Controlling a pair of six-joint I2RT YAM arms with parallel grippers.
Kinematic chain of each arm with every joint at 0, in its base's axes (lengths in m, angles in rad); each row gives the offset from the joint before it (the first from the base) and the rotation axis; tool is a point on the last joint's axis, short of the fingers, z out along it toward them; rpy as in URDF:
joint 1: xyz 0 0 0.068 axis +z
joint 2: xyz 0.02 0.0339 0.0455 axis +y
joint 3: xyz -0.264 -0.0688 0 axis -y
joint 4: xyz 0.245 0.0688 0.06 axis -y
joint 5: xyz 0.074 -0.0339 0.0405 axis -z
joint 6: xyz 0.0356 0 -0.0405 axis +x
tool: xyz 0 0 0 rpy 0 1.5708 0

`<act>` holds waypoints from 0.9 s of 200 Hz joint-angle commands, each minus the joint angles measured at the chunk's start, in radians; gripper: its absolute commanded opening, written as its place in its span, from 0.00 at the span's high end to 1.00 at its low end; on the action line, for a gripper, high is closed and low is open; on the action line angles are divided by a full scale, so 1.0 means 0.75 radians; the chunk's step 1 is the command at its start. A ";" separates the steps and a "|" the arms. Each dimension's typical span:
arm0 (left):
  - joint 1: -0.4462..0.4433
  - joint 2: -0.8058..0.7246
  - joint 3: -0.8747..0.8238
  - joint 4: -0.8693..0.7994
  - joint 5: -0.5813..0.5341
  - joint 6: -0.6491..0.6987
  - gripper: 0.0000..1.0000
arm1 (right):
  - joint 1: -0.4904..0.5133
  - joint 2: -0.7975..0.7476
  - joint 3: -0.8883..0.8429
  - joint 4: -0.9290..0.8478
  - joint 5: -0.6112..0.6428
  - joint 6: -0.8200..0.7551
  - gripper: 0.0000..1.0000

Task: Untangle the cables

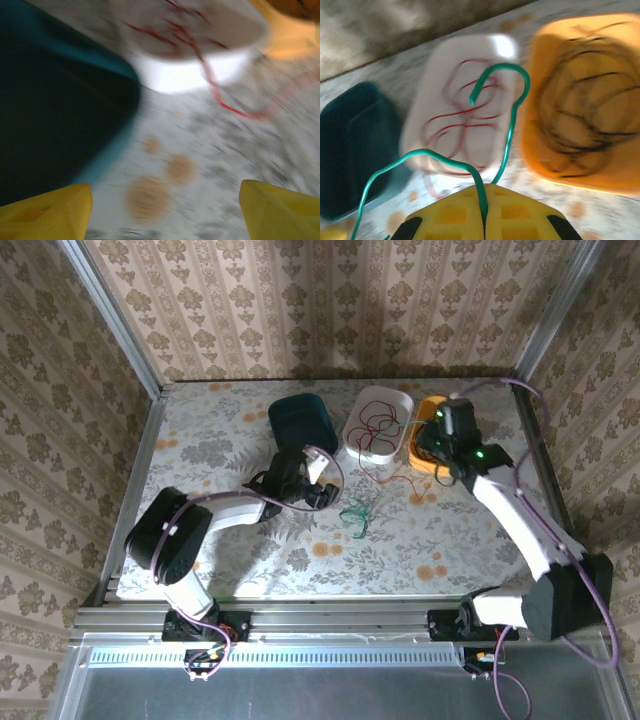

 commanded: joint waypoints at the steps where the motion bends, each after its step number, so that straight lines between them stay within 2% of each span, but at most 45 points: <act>1: 0.022 -0.127 0.000 0.080 -0.689 -0.209 0.21 | 0.084 0.211 0.216 -0.004 -0.193 -0.031 1.00; 23: 0.036 -0.163 0.097 -0.234 -1.016 -0.265 0.20 | 0.126 0.465 0.494 -0.137 -0.216 -0.021 1.00; 48: 0.089 -0.203 0.095 -0.405 -1.176 -0.337 0.19 | 0.145 0.727 0.812 -0.338 -0.145 0.022 1.00; 77: 0.158 -0.286 0.036 -0.496 -1.154 -0.471 0.19 | 0.148 0.917 1.026 -0.380 -0.150 0.151 1.00; 118: 0.157 -0.287 0.051 -0.508 -1.123 -0.453 0.19 | 0.171 1.098 1.209 -0.373 -0.142 0.379 1.00; 151: 0.141 -0.264 0.075 -0.507 -1.056 -0.435 0.19 | 0.222 1.207 1.332 -0.411 -0.147 0.422 1.00; 180: 0.126 -0.240 0.093 -0.507 -1.021 -0.414 0.19 | 0.241 1.227 1.308 -0.396 -0.239 0.481 1.00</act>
